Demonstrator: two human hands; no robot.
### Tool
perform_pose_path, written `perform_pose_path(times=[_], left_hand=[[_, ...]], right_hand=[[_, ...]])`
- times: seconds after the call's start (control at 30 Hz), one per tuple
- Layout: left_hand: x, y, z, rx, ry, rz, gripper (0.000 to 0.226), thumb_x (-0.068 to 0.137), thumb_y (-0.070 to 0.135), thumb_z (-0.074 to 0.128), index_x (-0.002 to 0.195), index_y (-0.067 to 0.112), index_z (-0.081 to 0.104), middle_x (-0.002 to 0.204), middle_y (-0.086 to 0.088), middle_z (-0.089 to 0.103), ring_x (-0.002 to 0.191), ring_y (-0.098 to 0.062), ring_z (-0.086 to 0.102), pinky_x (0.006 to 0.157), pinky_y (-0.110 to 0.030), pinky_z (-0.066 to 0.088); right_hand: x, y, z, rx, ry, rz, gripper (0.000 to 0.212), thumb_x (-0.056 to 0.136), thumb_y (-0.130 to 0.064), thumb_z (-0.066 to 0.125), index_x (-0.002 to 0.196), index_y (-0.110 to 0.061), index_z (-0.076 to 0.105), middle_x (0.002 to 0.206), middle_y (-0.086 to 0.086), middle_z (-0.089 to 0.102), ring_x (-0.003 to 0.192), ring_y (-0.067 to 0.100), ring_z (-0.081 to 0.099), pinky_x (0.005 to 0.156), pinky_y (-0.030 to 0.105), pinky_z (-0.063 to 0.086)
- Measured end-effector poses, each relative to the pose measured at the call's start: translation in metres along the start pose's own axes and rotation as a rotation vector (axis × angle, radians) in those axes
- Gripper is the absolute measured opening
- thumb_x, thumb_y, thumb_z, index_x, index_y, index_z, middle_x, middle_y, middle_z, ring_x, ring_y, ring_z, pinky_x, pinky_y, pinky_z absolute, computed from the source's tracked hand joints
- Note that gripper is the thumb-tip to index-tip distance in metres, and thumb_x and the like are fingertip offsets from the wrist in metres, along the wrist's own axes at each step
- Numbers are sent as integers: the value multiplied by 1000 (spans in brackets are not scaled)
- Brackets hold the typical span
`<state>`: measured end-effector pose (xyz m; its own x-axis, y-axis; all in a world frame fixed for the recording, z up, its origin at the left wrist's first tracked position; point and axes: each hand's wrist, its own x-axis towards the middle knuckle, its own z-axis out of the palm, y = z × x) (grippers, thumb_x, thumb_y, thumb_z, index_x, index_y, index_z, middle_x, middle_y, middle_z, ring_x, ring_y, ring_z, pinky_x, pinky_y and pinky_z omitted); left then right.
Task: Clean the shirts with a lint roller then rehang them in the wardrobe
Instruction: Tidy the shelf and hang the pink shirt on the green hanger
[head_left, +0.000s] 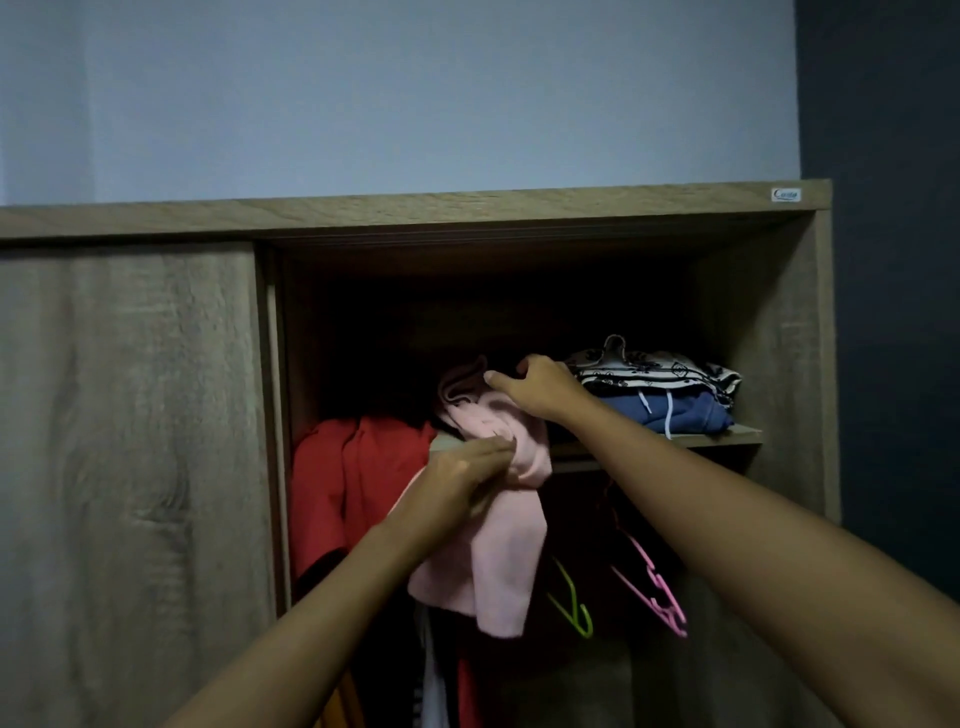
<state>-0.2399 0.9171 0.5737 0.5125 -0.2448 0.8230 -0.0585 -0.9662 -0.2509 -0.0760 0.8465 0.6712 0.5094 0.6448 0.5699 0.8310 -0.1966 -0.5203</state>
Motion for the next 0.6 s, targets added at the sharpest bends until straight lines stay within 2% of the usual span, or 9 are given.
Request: perform_pose_path(times=[0.13,0.2,0.3,0.4,0.5,0.53,0.6], left_hand=[[-17,12,-7,-35,-106,81,28,87,5,61,112,1,73,120,-14,72,119,-23,63,100,-30,50],[-23,14,-13,-45,-144,112,28,88,9,59,110,2,75,118,-11,73,118,-21,63,99,-29,50],[-30,8,-28,-39,-187,79,23,95,20,58,106,10,76,114,-5,75,112,-18,67,95,-32,53],[-29,7,-49,-95,-35,-186,23,100,33,58,105,15,72,103,3,74,96,-12,69,85,-36,55],[-20,6,-71,-192,179,-560,35,97,43,58,122,19,64,104,15,68,94,5,64,89,-21,54],[-16,1,-76,-263,207,-687,45,96,49,57,129,19,60,106,13,67,94,2,66,88,-23,56],[-9,-13,-78,-437,224,-904,61,91,64,54,132,19,57,109,3,71,91,-10,72,82,-37,62]], right_hand=[[-8,-12,17,-63,-100,8,78,71,-68,71,121,-9,63,125,15,65,113,33,63,91,36,52],[-13,-15,30,-184,-133,18,67,73,-61,73,116,-11,64,124,15,64,113,35,62,91,38,51],[-17,-17,40,-205,-30,-5,39,80,-41,71,99,-8,65,116,18,65,104,39,64,84,38,53],[-21,-18,41,-164,66,-44,30,80,-31,69,99,-7,65,110,19,65,101,40,63,81,40,53],[-40,-21,38,-59,180,-150,31,77,-34,68,103,-18,70,101,10,71,94,33,66,76,39,54],[-49,-22,36,-18,226,-199,33,78,-34,67,108,-21,70,100,7,72,93,30,66,75,38,54],[-69,-22,32,50,301,-285,34,80,-30,66,113,-23,70,100,3,70,93,24,64,78,36,52]])
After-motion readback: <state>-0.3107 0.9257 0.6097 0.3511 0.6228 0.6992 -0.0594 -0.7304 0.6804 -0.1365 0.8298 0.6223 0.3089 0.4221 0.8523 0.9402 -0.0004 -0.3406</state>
